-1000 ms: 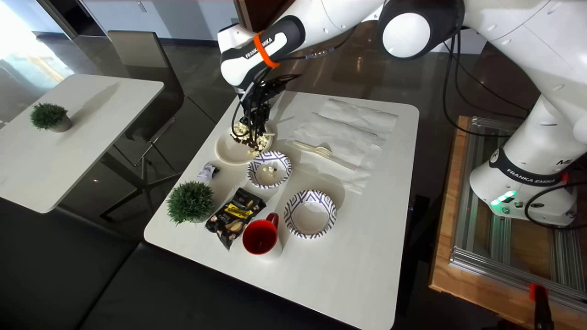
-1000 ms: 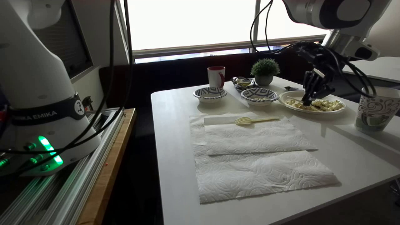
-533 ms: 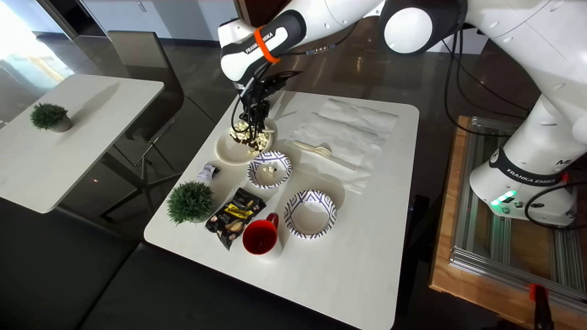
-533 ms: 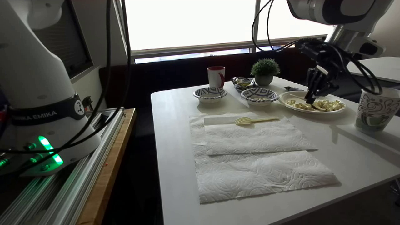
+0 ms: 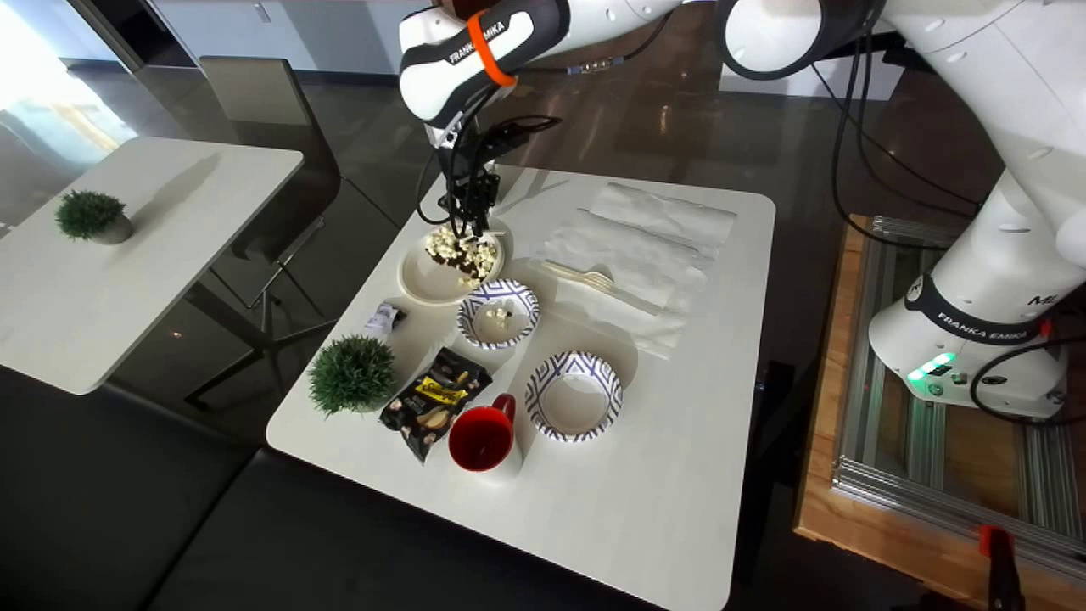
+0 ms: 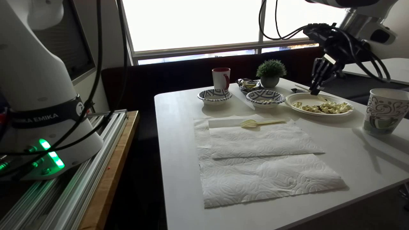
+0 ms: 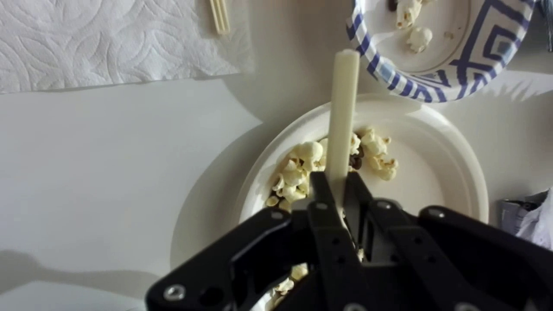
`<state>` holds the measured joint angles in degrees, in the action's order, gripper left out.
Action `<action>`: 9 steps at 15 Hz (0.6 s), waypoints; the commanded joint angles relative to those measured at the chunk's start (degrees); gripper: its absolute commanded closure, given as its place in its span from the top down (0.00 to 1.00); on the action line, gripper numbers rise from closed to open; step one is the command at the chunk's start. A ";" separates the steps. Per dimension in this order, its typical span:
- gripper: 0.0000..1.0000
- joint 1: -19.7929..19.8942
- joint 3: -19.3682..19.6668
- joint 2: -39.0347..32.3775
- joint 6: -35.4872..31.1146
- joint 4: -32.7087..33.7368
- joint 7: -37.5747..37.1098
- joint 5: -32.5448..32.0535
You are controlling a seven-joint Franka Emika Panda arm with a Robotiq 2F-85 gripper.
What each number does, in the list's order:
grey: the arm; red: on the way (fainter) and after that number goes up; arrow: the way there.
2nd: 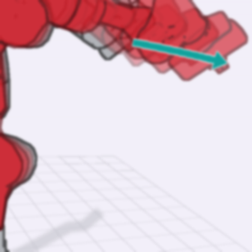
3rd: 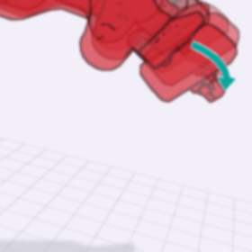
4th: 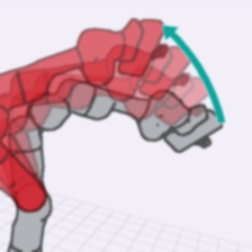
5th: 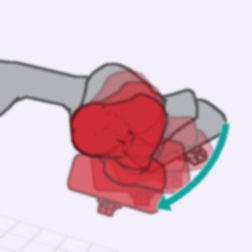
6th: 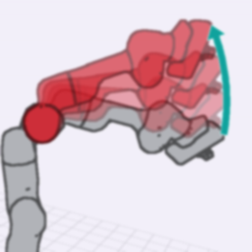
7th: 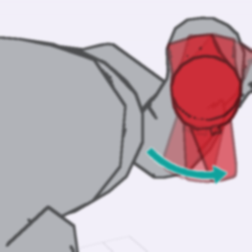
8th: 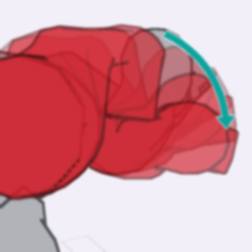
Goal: Use the white spoon to place some contents from the white plate into the black and white bowl on the left.
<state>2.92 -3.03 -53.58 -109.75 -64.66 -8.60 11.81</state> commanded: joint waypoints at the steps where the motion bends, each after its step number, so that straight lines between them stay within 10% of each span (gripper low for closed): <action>1: 0.03 0.25 -0.45 2.34 0.62 -2.91 -0.59 2.08; 9: 0.03 -0.91 0.43 9.49 -10.70 -14.55 -1.62 2.78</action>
<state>2.30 -3.06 -50.95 -112.50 -68.74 -11.63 13.64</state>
